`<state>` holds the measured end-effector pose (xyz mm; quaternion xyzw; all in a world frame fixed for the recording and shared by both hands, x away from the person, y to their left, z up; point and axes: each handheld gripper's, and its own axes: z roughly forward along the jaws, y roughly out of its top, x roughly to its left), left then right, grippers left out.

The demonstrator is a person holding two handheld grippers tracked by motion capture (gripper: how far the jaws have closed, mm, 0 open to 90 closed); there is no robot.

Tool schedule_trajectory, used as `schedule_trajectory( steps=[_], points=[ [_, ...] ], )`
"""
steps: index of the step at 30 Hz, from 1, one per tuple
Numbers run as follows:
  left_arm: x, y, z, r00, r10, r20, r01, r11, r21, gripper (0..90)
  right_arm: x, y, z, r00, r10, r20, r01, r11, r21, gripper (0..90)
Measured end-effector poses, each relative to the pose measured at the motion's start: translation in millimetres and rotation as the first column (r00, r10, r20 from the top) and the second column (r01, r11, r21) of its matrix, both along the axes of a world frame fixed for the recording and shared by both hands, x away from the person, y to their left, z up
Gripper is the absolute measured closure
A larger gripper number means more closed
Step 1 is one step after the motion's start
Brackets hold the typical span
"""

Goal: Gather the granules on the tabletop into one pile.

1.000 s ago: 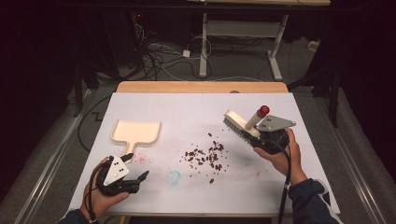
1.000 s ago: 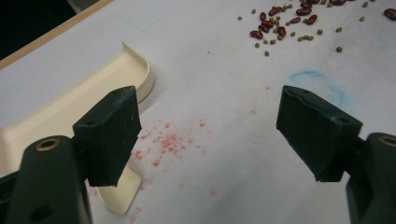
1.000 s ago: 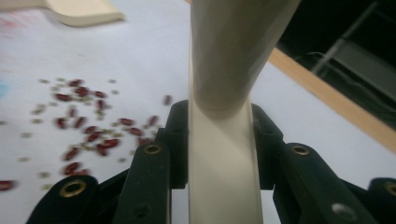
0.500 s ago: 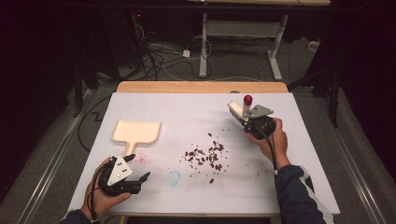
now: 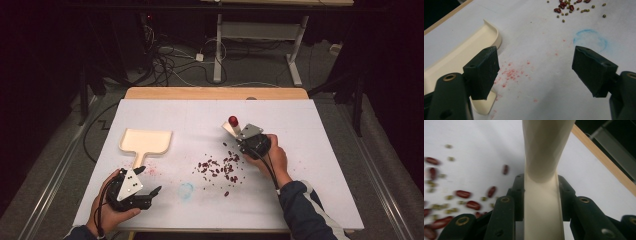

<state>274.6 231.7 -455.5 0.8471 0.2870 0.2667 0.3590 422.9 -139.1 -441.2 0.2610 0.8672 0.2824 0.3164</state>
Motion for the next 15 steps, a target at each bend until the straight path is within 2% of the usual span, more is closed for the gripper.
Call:
schedule_trajectory(
  steps=[3, 6, 9, 11, 15],
  points=[
    [0.0, 0.1, -0.2, 1.0, -0.002, -0.003, 0.002, 1.0, 0.005, 20.8, -11.7, 6.5, 1.7, 0.9973, 0.071, -0.018, -0.071, 0.9972, 0.026, 66.7],
    [-0.2, -0.4, -0.1, 1.0, -0.005, -0.005, 0.005, 1.0, 0.007, 20.8, -21.1, 11.5, 3.5, 0.9904, 0.133, -0.038, -0.131, 0.9907, 0.037, 66.7],
    [-0.6, -0.8, -0.1, 0.9999, -0.01, -0.007, 0.01, 0.9999, 0.007, 20.8, -30.2, 15.8, 5.0, 0.9806, 0.184, -0.067, -0.18, 0.9818, 0.06, 66.6],
    [-0.5, -0.7, -0.3, 0.9999, -0.012, -0.01, 0.012, 0.9999, 0.005, 20.7, -36.4, 16.9, 7.1, 0.9691, 0.233, -0.081, -0.227, 0.9708, 0.078, 66.6],
    [-0.3, -1.3, -0.5, 0.9998, -0.015, -0.016, 0.015, 0.9999, 0.006, 20.7, -48.6, 19.7, 9.2, 0.9518, 0.292, -0.094, -0.285, 0.9553, 0.077, 66.6]
  ],
)
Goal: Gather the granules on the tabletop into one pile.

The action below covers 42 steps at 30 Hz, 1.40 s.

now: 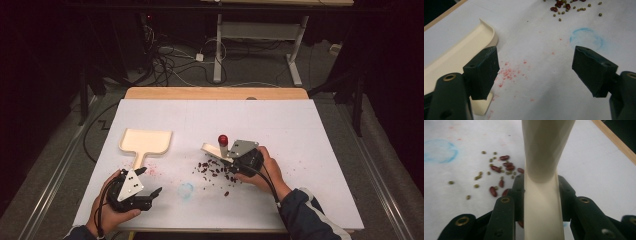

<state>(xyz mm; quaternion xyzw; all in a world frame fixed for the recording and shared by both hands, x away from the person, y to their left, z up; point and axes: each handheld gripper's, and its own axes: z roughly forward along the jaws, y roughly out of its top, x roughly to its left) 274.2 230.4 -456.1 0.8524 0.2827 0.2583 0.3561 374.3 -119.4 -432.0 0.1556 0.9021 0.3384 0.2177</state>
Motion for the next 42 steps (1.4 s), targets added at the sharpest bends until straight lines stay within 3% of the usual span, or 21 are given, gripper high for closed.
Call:
schedule_trajectory(
  steps=[6, 13, 19, 23, 25, 28, 30, 33, 35, 36, 38, 41, 42],
  points=[
    [-0.8, 0.7, 1.8, 1.0, 0.006, -0.007, -0.006, 0.9997, -0.026, 20.7, -10.7, -2.5, -1.0, 0.999, 0.045, 0.009, -0.045, 0.999, -0.008, 66.6],
    [-0.5, 1.2, 1.0, 0.9999, 0.009, -0.005, -0.009, 0.9998, -0.017, 20.7, -5.8, -15.7, 12.6, 0.9989, -0.009, 0.046, 0.005, 0.9975, 0.071, 66.9],
    [0.0, 1.3, 1.7, 1.0, 0.01, 0.001, -0.01, 0.9999, -0.009, 20.7, -21.3, -20.5, 37.3, 0.9994, -0.015, 0.032, 0.01, 0.9878, 0.155, 66.9],
    [-1.0, 3.0, 2.7, 0.9998, 0.015, 0.012, -0.015, 0.9998, -0.009, 20.7, -41.2, -16.6, 48.6, 0.9988, 0.046, -0.016, -0.042, 0.9786, 0.202, 66.9],
    [-0.9, 4.4, 3.6, 0.9996, 0.019, 0.018, -0.019, 0.9998, -0.012, 20.7, -52.2, -11.0, 47.7, 0.9937, 0.096, -0.057, -0.081, 0.9722, 0.22, 66.9],
    [-0.3, 5.9, 4.0, 0.9993, 0.032, 0.018, -0.032, 0.9993, -0.02, 20.1, -65.2, 3.3, 36.3, 0.9775, 0.16, -0.137, -0.126, 0.9654, 0.228, 66.9],
    [1.3, 10.0, 4.2, 0.9984, 0.05, 0.026, -0.05, 0.9983, -0.031, 20.0, -69.1, 15.5, 25.4, 0.9612, 0.197, -0.193, -0.148, 0.9588, 0.243, 66.9],
    [3.3, 14.0, 4.4, 0.9974, 0.067, 0.026, -0.066, 0.9973, -0.032, 20.0, -67.9, 32.2, 10.1, 0.9395, 0.206, -0.274, -0.131, 0.9544, 0.268, 66.9],
    [5.0, 18.4, 4.1, 0.9962, 0.084, 0.026, -0.083, 0.9957, -0.041, 20.0, -66.6, 36.1, 5.4, 0.9384, 0.194, -0.286, -0.117, 0.957, 0.265, 67.0],
    [5.6, 20.1, 3.8, 0.9956, 0.091, 0.021, -0.09, 0.995, -0.043, 20.0, -63.4, 40.9, -0.1, 0.9448, 0.159, -0.286, -0.085, 0.9633, 0.254, 67.0],
    [6.1, 21.8, 2.6, 0.9948, 0.102, 0.006, -0.101, 0.9937, -0.048, 20.0, -57.6, 39.8, -1.3, 0.9483, 0.136, -0.287, -0.059, 0.9634, 0.261, 66.9],
    [6.3, 19.8, 1.7, 0.9966, 0.081, 0.015, -0.08, 0.9964, -0.028, 20.0, -47.3, 33.5, -4.5, 0.9538, 0.088, -0.287, -0.013, 0.9675, 0.252, 66.8],
    [5.9, 18.4, 1.6, 0.997, 0.075, 0.018, -0.075, 0.997, -0.021, 20.0, -42.4, 30.7, -6.5, 0.9505, 0.082, -0.3, 0.0, 0.965, 0.262, 66.7]
  ],
)
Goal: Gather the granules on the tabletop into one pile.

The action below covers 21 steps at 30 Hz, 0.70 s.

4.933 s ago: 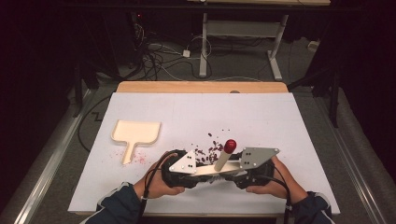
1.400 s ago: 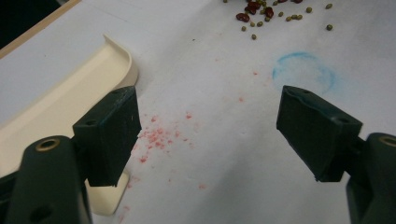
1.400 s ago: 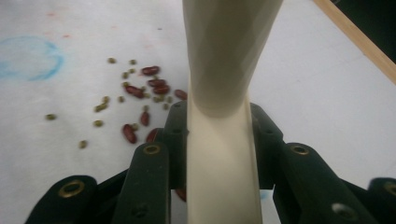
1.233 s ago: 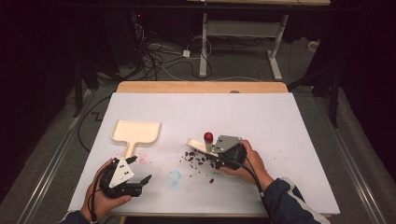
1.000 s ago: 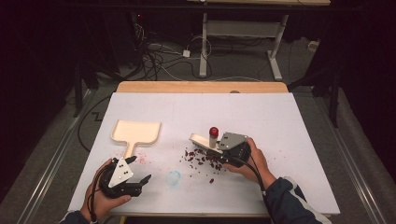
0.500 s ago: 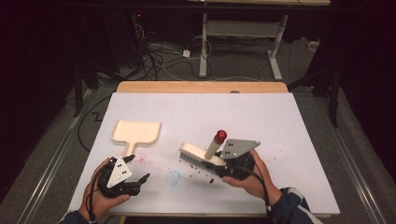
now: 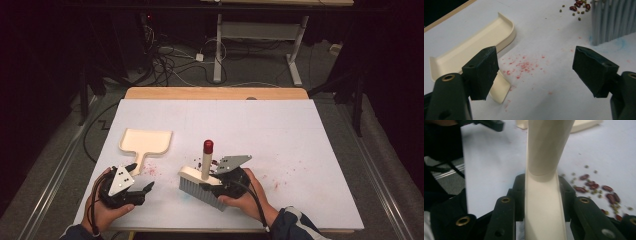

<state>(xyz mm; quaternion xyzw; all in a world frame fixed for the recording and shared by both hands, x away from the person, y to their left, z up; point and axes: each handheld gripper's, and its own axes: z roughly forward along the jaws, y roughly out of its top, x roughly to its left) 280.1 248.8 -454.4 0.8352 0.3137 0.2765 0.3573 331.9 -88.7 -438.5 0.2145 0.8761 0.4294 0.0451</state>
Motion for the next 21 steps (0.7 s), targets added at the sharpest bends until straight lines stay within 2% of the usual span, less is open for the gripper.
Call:
schedule_trajectory(
  steps=[1, 4, 6, 10, 11, 12, 16, 21],
  points=[
    [-0.4, -1.2, -0.1, 1.0, -0.007, 0.001, 0.007, 1.0, 0.005, 20.0, 0.0, 0.0, 0.0, 1.0, 0.0, 0.0, 0.0, 1.0, 0.0, 66.7],
    [-0.4, -3.3, -0.5, 1.0, -0.01, 0.001, 0.01, 0.9999, 0.011, 20.0, 13.6, -9.2, -2.8, 0.9988, -0.046, -0.018, 0.046, 0.999, 0.001, 66.5],
    [0.2, -3.6, -1.4, 0.9999, -0.01, 0.002, 0.01, 0.9996, 0.026, 20.0, 18.2, -14.1, -2.2, 0.9975, -0.07, -0.01, 0.07, 0.9976, -0.001, 66.6],
    [0.6, -3.4, -2.6, 0.9999, -0.013, -0.003, 0.013, 0.9995, 0.03, 20.0, 24.9, -25.3, 1.9, 0.9911, -0.133, 0.006, 0.133, 0.9911, -0.009, 66.6],
    [0.6, -3.1, -2.7, 0.9999, -0.013, -0.004, 0.013, 0.9995, 0.028, 20.0, 24.9, -25.3, 1.9, 0.9911, -0.133, 0.006, 0.133, 0.9911, -0.009, 66.6],
    [0.7, -2.9, -2.7, 0.9999, -0.012, -0.004, 0.012, 0.9995, 0.029, 20.0, 27.4, -29.9, 2.8, 0.9877, -0.156, 0.0, 0.156, 0.9877, -0.008, 66.7],
    [0.7, -3.3, -2.5, 0.9999, -0.01, -0.003, 0.01, 0.9994, 0.032, 20.0, 27.4, -31.7, 4.5, 0.9858, -0.168, -0.007, 0.168, 0.9858, -0.007, 66.7],
    [0.6, -4.3, -2.0, 0.9999, -0.014, -0.005, 0.014, 0.9994, 0.032, 20.0, 21.0, -29.8, 16.7, 0.9783, -0.206, 0.024, 0.206, 0.9785, 0.015, 66.9]
  ],
)
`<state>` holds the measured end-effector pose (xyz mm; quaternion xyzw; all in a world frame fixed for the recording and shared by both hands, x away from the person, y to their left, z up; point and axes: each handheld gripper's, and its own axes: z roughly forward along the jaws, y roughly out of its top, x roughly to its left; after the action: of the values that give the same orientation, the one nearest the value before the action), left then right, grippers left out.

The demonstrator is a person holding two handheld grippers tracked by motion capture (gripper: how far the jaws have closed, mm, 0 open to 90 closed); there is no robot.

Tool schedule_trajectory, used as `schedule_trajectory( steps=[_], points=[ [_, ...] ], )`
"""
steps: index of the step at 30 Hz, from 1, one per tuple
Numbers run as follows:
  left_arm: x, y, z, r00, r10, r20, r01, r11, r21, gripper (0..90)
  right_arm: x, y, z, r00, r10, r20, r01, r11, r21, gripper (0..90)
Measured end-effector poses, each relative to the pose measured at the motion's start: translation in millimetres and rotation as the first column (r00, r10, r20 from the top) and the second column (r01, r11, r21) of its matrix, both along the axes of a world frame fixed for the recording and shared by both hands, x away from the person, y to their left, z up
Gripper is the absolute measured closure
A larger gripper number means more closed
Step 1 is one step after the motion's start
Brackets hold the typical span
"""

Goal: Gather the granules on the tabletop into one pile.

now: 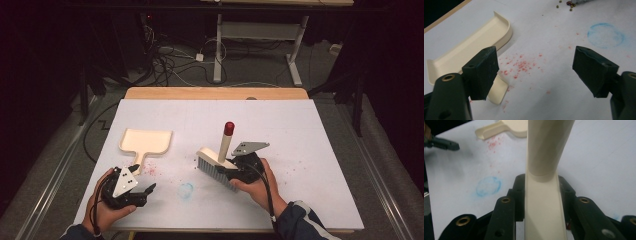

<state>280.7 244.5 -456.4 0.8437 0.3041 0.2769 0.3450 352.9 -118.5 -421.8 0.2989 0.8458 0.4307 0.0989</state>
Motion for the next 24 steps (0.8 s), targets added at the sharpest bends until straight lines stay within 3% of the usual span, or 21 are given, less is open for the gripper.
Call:
schedule_trajectory(
  steps=[3, 5, 6, 12, 13, 16, 17, 18, 19, 20, 23, 24],
  points=[
    [0.9, -0.3, -0.7, 1.0, 0.006, -0.004, -0.006, 1.0, 0.0, 20.1, -5.4, 10.2, 8.0, 0.9993, -0.035, 0.009, 0.034, 0.9973, 0.065, 66.9],
    [1.3, -0.3, -1.3, 0.9999, 0.009, -0.008, -0.01, 0.9999, -0.004, 20.2, -6.0, 14.4, 8.0, 0.9991, -0.042, 0.011, 0.041, 0.996, 0.079, 66.9],
    [1.5, -0.5, -1.5, 0.9999, 0.011, -0.009, -0.011, 0.9999, -0.004, 20.4, -7.4, 25.0, 6.6, 0.9986, -0.051, -0.009, 0.052, 0.9937, 0.1, 66.9],
    [2.3, -0.3, -2.4, 0.9998, 0.013, -0.016, -0.013, 0.9999, -0.004, 20.4, -4.0, 55.3, -8.0, 0.9974, -0.061, -0.039, 0.065, 0.9909, 0.118, 66.9],
    [2.4, -0.4, -2.6, 0.9998, 0.012, -0.018, -0.012, 0.9999, 0.0, 20.5, 2.3, 62.8, -15.9, 0.9935, -0.088, -0.071, 0.097, 0.9865, 0.132, 66.9],
    [1.6, -1.7, -3.3, 0.9999, 0.007, -0.014, -0.006, 0.9997, 0.025, 21.3, 10.0, 63.7, -23.2, 0.9816, -0.18, -0.062, 0.187, 0.9738, 0.129, 66.9],
    [0.6, -2.7, -4.0, 0.9997, 0.006, -0.023, -0.005, 0.9996, 0.027, 21.3, 10.0, 63.7, -23.2, 0.9816, -0.18, -0.062, 0.187, 0.9738, 0.129, 66.9],
    [0.3, -3.1, -4.3, 0.9997, 0.0, -0.025, 0.001, 0.9995, 0.03, 21.3, 16.4, 56.7, -27.1, 0.9708, -0.224, -0.087, 0.233, 0.9638, 0.129, 66.6],
    [0.2, -3.3, -4.6, 0.9997, -0.003, -0.026, 0.003, 0.9994, 0.035, 21.3, 16.4, 56.7, -27.1, 0.9708, -0.224, -0.087, 0.233, 0.9638, 0.129, 66.6],
    [0.2, -3.3, -4.8, 0.9996, -0.004, -0.027, 0.005, 0.9993, 0.038, 21.2, 20.0, 48.1, -30.4, 0.9583, -0.258, -0.123, 0.273, 0.9539, 0.126, 66.3],
    [-0.1, -2.9, -4.3, 0.9996, -0.003, -0.027, 0.004, 0.9994, 0.034, 21.3, 18.9, 33.2, -33.8, 0.944, -0.284, -0.167, 0.308, 0.9417, 0.136, 66.0],
    [-0.4, -2.9, -4.1, 0.9996, -0.004, -0.028, 0.005, 0.9993, 0.036, 21.3, 18.9, 33.2, -33.8, 0.944, -0.284, -0.167, 0.308, 0.9417, 0.136, 66.0]
  ],
)
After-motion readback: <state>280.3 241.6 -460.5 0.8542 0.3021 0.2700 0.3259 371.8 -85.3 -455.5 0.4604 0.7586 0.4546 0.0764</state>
